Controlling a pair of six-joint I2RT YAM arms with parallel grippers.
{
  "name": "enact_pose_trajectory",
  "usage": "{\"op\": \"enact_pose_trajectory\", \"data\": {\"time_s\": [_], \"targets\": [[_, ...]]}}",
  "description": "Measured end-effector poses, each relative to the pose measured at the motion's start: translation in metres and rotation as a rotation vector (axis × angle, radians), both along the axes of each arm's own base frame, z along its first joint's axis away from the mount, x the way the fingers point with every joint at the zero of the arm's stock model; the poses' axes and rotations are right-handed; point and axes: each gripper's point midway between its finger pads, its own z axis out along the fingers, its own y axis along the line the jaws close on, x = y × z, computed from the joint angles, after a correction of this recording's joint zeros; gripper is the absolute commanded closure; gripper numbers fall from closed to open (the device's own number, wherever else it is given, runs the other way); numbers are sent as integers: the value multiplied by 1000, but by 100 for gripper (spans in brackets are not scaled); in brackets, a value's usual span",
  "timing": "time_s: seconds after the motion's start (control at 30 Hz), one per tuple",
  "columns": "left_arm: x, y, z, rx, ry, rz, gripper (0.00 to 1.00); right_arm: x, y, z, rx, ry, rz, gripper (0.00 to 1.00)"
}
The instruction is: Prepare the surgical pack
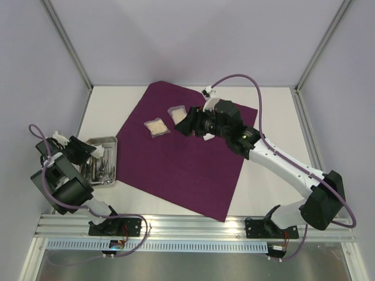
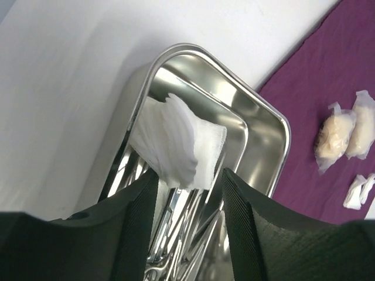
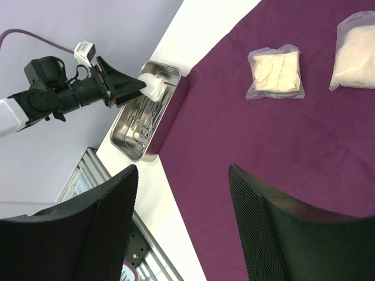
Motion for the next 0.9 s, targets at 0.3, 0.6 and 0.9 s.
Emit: {"op": "enact_pose_trajectory", "data": {"time_s": [0.3, 0.6, 0.9], "targets": [[-16, -11, 16, 14, 47, -47, 41, 0, 0, 0, 0, -1, 0, 34], [-14, -5, 72, 169, -56, -85, 89, -2, -2, 6, 7, -14, 1, 34], [4, 15, 17, 91, 51, -132, 93, -2, -2, 6, 7, -14, 0, 34]]}}
